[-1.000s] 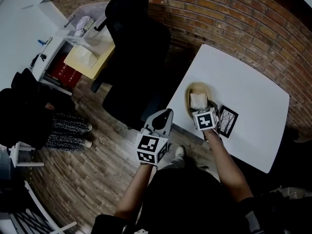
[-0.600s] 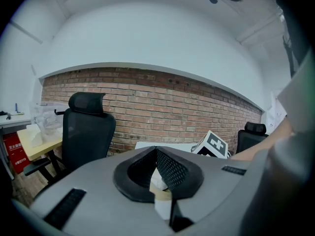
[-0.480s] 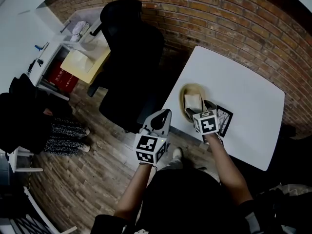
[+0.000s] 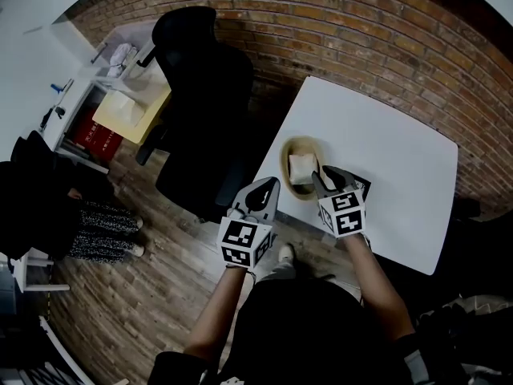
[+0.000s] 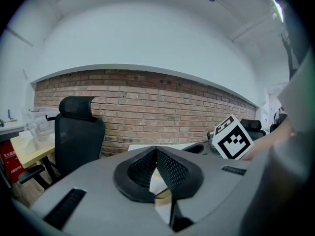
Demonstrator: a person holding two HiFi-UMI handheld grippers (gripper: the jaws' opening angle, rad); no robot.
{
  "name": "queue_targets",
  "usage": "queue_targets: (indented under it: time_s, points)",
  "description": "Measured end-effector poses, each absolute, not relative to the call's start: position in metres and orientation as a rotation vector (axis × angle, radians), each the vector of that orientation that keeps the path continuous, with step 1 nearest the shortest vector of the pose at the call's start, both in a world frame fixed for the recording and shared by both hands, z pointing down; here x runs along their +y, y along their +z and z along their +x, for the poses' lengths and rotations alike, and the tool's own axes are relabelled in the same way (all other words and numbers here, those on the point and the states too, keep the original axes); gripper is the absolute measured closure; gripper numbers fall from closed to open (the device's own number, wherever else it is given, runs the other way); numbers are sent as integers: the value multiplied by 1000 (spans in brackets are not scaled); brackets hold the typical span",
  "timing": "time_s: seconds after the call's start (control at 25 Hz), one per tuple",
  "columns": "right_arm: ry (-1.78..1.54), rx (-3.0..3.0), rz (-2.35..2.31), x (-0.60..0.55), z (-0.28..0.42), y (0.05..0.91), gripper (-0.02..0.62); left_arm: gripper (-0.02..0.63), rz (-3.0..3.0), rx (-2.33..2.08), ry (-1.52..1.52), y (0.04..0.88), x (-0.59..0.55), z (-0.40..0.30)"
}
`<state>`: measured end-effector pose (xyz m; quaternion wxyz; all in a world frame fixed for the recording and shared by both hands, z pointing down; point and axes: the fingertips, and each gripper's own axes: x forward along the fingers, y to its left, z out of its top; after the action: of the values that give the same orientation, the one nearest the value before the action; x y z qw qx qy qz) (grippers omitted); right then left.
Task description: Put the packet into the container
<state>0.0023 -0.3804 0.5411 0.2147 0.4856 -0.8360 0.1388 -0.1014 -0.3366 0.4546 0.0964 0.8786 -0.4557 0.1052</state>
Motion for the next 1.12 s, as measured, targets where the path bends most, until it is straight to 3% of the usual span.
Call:
queue_targets:
  time_s: [0.24, 1.12]
  points:
    - [334, -2439, 1342, -357, 11, 507, 591, 598, 2604, -1370, 273, 443, -328, -89]
    - [29, -2746, 1355, -319, 21, 416, 591, 598, 2576, -1471, 245, 433, -319, -71]
